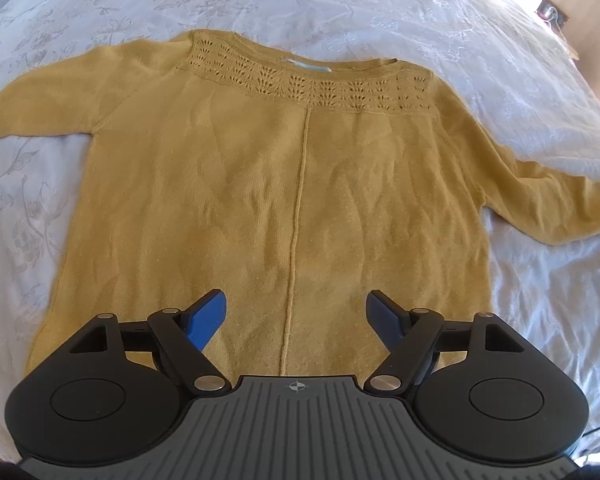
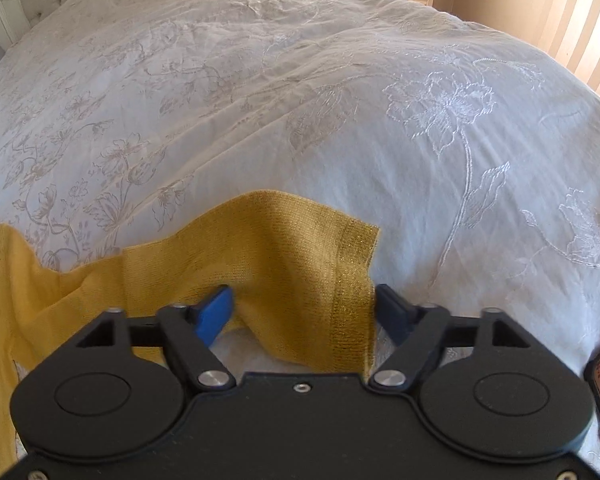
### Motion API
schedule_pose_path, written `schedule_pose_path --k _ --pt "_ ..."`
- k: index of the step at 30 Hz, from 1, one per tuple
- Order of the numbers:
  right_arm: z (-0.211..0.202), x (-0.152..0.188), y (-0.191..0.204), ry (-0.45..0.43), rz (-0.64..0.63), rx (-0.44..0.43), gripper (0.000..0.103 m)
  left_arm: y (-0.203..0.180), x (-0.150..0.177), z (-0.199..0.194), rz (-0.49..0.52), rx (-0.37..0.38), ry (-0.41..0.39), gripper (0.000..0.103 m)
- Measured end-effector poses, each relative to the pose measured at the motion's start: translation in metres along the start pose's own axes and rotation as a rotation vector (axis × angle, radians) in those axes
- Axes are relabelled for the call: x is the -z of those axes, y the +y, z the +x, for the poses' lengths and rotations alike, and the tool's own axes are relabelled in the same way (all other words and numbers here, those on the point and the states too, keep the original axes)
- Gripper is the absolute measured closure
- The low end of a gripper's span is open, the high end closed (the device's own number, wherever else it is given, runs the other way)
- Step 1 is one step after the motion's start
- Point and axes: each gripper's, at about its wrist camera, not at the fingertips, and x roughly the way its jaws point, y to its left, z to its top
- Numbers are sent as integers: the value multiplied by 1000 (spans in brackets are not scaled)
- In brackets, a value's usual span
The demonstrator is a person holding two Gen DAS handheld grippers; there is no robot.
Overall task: Fold small clothes
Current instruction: 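Grasp the sweater sleeve cuff with the right tool and lift it, then carry the sleeve across the sweater chest with the right tool and release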
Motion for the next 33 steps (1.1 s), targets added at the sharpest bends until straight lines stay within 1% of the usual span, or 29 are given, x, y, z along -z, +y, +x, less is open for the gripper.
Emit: schedule_pose_path --k 1,2,5,8,10,15,18,21,24,26,28,30,33 --pt "-1 -1 3 5 -7 7 83 2 0 -1 2 0 -3 27" --pt "-4 -1 7 4 -15 10 88 3 0 -1 2 0 -5 27" --pt "-25 -6 22 -42 -29 -16 88 12 1 -1 2 10 -16 27" --pt "-62 -15 45 -108 5 -105 88 25 1 3 4 29 -11 27" --pt "-90 -22 66 -145 22 -177 88 35 0 5 9 48 0 27" --pt "-141 -33 140 -196 40 -362 88 69 -6 -2 24 71 -23 27" --pt "-154 -32 197 -204 16 -455 88 92 -11 -6 29 74 -38 27" --pt "-155 -25 257 -192 -31 -550 87 116 -15 -8 31 71 -45 27" --pt "-143 -11 321 -160 -115 -593 86 138 -17 -9 22 64 -50 27" --pt "-128 1 359 -126 -140 -626 86 152 -18 -10 9 60 -50 27" --pt "-112 18 392 -102 -166 -641 86 164 -17 -11 -3 56 -49 27" --pt "-94 37 424 -67 -196 -638 85 173 -16 -12 -15 51 -50 27" --pt "-74 65 457 -23 -218 -648 82 185 -15 -13 -32 43 -48 27"
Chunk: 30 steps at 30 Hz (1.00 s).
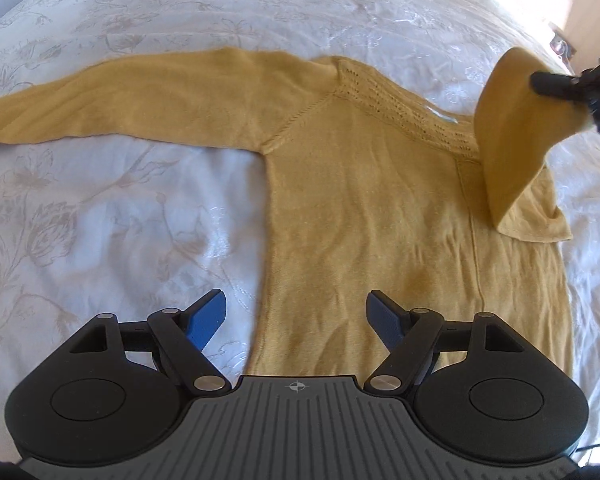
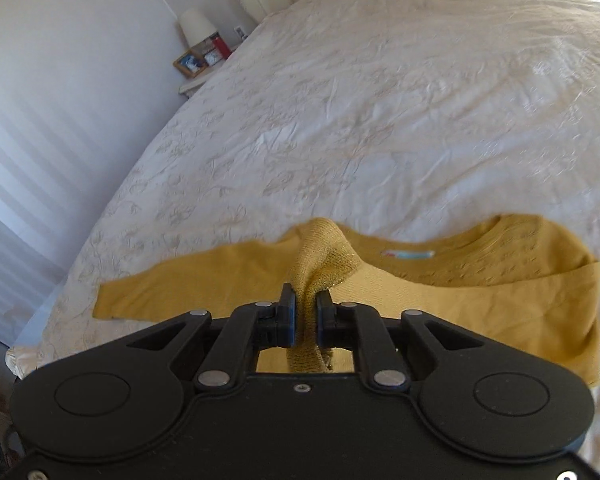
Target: Fold small clothes
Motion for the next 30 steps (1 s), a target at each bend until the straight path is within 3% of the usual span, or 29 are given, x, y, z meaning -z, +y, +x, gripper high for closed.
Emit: schedule_pose_path --k 4,5,7,13,18,25,30 --pt "20 23 15 19 -19 -40 76 9 -1 -1 -14 -3 0 27" --pt "21 28 18 19 -37 -31 59 10 -2 -1 -16 -1 -1 27" --pt "19 36 18 18 -66 4 41 11 -5 0 -13 5 -5 26" --pt "12 59 -17 88 -91 185 40 -6 -24 13 13 55 -22 25" --pt "-1 81 -49 156 -97 253 36 -30 -48 37 29 96 -36 25" --pt "-2 98 -79 207 -45 263 34 -43 -74 65 -3 105 -57 25" --pt "10 104 -90 244 -35 256 32 -39 -83 87 -20 62 -38 25"
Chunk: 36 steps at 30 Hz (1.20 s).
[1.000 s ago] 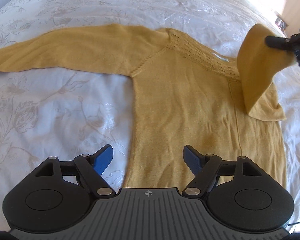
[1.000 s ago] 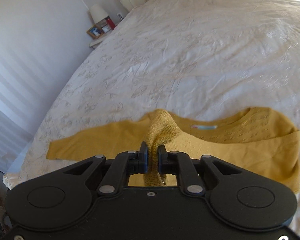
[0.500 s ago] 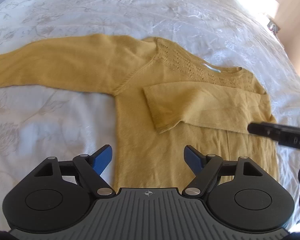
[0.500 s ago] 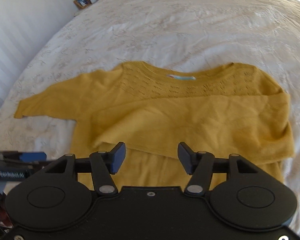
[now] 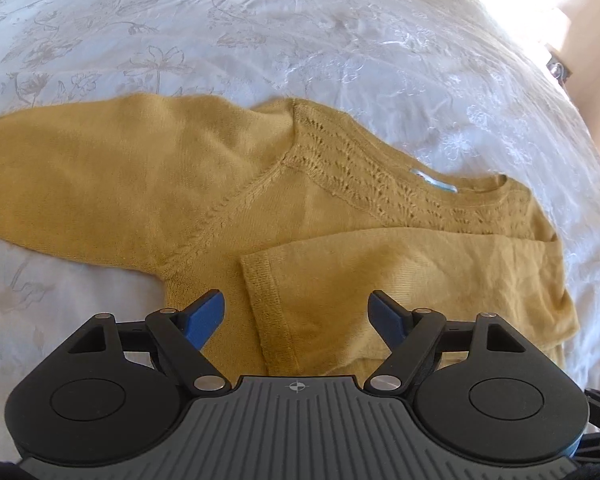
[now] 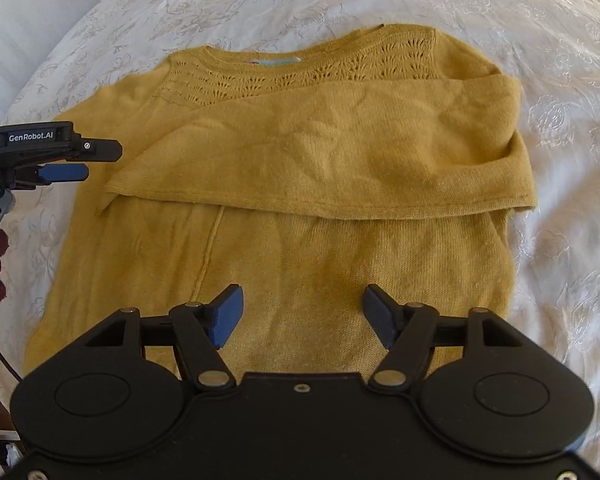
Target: Fold small clothes
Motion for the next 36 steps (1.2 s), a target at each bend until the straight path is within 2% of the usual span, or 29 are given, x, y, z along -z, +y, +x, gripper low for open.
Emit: schedule_pose_path --k 5,10,14,16,17,18,20,21,22,23,25,30,32,36 --pt "13 1 2 30 -48 -5 26 11 1 24 -44 1 66 25" --pt "18 4 6 37 -83 -14 19 16 -3 30 -91 22 73 20" --pt "21 2 8 37 -83 -18 16 15 -5 28 -84 29 68 23" --pt "21 1 7 36 -80 -20 16 13 -6 25 -78 23 48 35" --pt "22 1 7 35 -78 -21 16 11 -6 23 -72 19 43 47" --pt "22 1 7 35 -77 -22 16 9 -6 22 -67 22 40 52" --pt "21 2 5 33 -77 -21 16 8 -5 21 -64 52 39 54" --pt "21 2 5 32 -77 -21 16 7 -5 21 -62 59 44 59" --pt "20 3 5 32 -78 -21 16 6 -5 21 -56 58 39 67" --pt "19 3 4 31 -76 -22 16 5 -5 20 -50 57 27 92" --pt "15 3 3 22 -65 -23 17 3 -5 14 -36 55 -11 95" --pt "-8 0 -9 -37 -2 -26 19 -17 -15 -26 88 -5 -157 95" --pt "-19 -2 -18 -73 23 -14 19 -18 -19 -38 108 -36 -207 95" --pt "-36 -12 -43 -145 85 24 19 -1 -30 -33 62 -64 -194 95"
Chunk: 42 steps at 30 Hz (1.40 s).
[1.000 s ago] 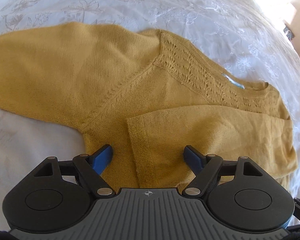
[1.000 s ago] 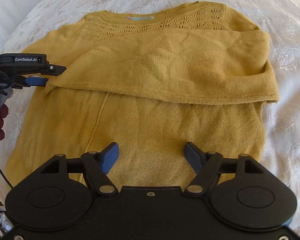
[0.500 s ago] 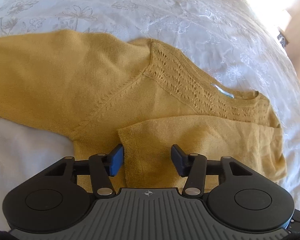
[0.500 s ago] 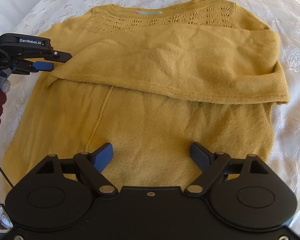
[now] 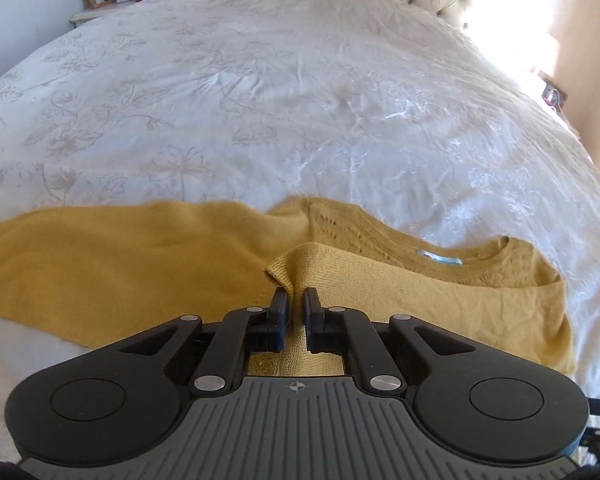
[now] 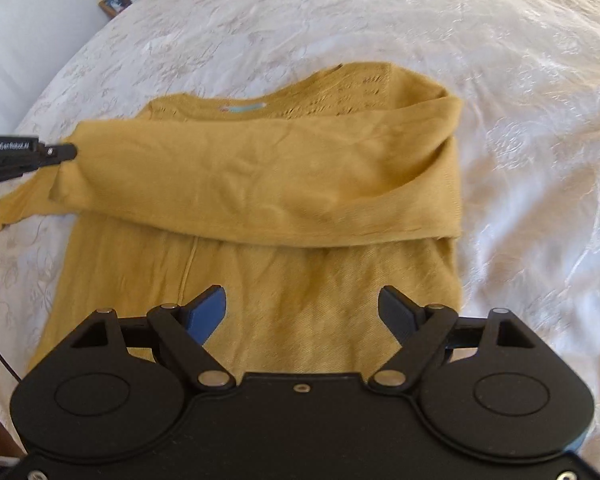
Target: Fold small clothes
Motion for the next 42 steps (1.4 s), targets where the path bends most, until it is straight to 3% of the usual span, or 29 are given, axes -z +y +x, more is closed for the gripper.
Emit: schedule_pose_path --k 5,8,9,11,13,17,23,29,33,40,41,42 --pt "2 -25 -30 -44 40 68 19 13 2 12 -12 -117 9 94" --pt "9 -43 -45 -59 57 77 20 26 2 15 -80 -102 13 94" --pt "12 -49 -48 -59 60 78 23 26 2 17 -82 -93 20 94" --pt "20 -62 -57 -55 55 81 50 23 3 23 -58 -82 42 94" --pt "28 -76 -61 -58 46 91 60 21 5 27 -43 -84 58 94" --pt "45 -99 -69 -63 68 89 59 24 11 36 -54 -88 102 94" --pt "83 -133 -78 24 34 132 60 32 18 53 -63 -86 156 92" --pt "84 -170 -99 -74 121 130 59 33 20 60 -50 -88 164 90" --pt "67 -168 -103 -76 120 62 58 35 23 62 -63 -78 152 89" --pt "79 -150 -99 35 76 3 58 34 24 62 -71 -79 136 89" --pt "84 -150 -95 55 49 12 77 34 25 62 -70 -78 137 89" --pt "90 -150 -90 70 11 55 90 34 25 62 -69 -77 140 89"
